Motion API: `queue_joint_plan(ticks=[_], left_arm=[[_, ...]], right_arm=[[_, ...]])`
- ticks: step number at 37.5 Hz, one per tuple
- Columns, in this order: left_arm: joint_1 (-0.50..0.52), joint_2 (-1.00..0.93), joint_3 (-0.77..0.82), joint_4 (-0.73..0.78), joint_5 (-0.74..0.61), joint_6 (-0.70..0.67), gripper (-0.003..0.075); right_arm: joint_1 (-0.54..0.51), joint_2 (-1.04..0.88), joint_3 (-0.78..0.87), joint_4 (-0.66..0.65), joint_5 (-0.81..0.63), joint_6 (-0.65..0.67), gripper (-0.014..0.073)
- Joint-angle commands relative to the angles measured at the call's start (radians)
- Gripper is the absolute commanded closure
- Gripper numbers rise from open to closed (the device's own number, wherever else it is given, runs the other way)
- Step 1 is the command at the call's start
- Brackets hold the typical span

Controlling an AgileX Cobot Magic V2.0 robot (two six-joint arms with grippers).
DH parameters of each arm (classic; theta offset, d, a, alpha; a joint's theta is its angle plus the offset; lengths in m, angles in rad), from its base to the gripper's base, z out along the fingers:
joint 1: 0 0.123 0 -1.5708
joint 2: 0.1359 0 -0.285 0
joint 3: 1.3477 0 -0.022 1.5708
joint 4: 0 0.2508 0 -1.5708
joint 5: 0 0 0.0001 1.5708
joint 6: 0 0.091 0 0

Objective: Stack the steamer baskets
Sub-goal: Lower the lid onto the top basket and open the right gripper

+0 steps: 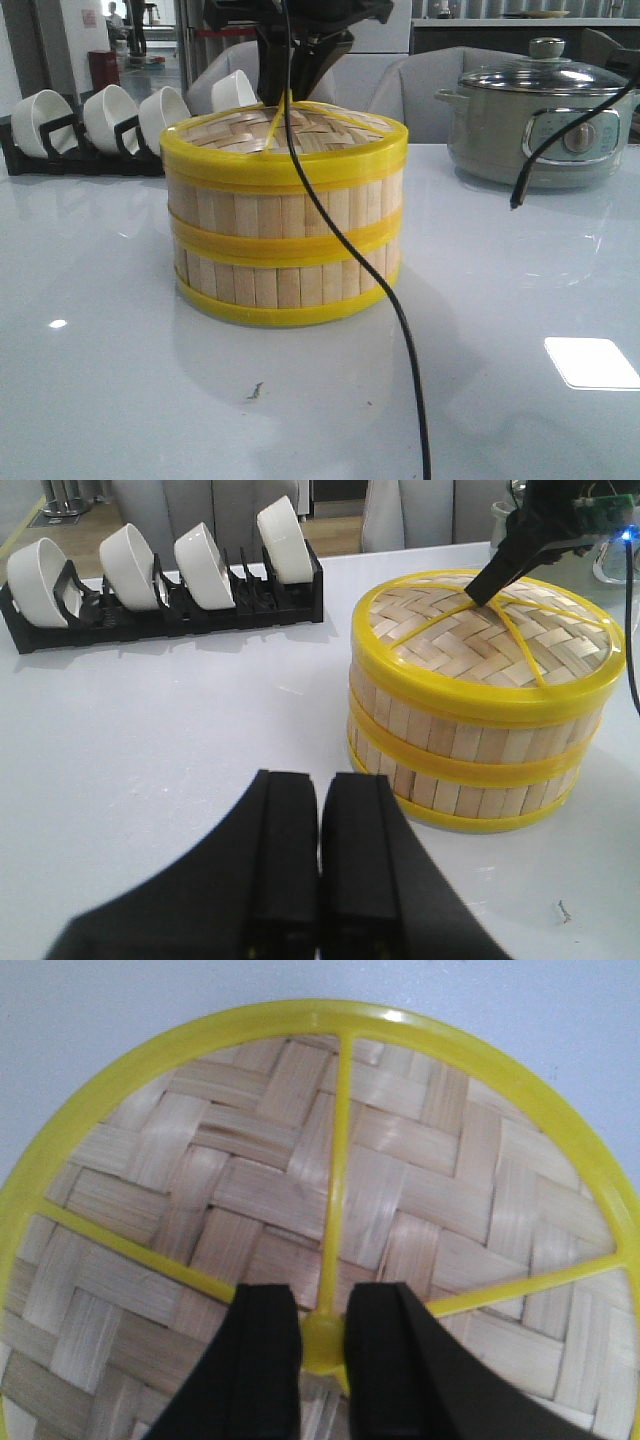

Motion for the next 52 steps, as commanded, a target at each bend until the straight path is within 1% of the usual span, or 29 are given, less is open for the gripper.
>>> queue_joint_plan(ticks=[1,4,8,11,17,25,30,34,37,40,47,52], left_arm=[[0.002,0.007,-0.028,0.002,-0.084,-0.007,0.0633],[0.002,0.007,-0.028,0.002,-0.084,-0.007,0.0633],[0.002,0.007,-0.028,0.002,-0.084,-0.007,0.0633],[0.002,0.007,-0.028,0.002,-0.084,-0.007,0.0633],[0.002,0.007,-0.028,0.002,-0.084,-0.007,0.0633],[0.002,0.007,-0.028,0.002,-0.084,-0.007,0.0633],[0.002,0.007,-0.028,0.002,-0.084,-0.007,0.0633],[0.002,0.007,-0.028,0.002,-0.084,-0.007,0.0633],[0.002,0.007,-0.028,0.002,-0.084,-0.007,0.0633],[0.002,0.007,-0.028,0.002,-0.084,-0.007,0.0633],[0.002,0.007,-0.028,0.002,-0.084,-0.007,0.0633],[0.002,0.007,-0.028,0.002,-0.084,-0.007,0.0633]], right_arm=[[0.001,-0.067,-0.037,0.0,-0.06,-0.004,0.0501],[0.001,-0.067,-0.037,0.0,-0.062,-0.004,0.0389],[0.001,-0.067,-0.037,0.0,-0.073,-0.004,0.0143],[0.001,-0.068,-0.037,0.0,-0.088,-0.004,0.0051],[0.001,-0.08,-0.037,-0.013,-0.111,-0.004,0.0078],[-0.016,-0.126,-0.036,-0.061,-0.171,-0.004,0.0078],[-0.061,-0.169,-0.031,-0.066,-0.196,-0.004,0.0078],[-0.102,-0.224,0.02,-0.066,-0.235,-0.004,0.0078],[-0.145,-0.3,0.11,-0.065,-0.302,-0.004,0.0078],[-0.199,-0.404,0.273,-0.065,-0.402,-0.003,0.0078],[-0.342,-0.715,0.718,-0.045,-0.738,-0.003,0.0078],[-0.437,-0.88,0.951,-0.025,-0.864,-0.003,0.0078]])
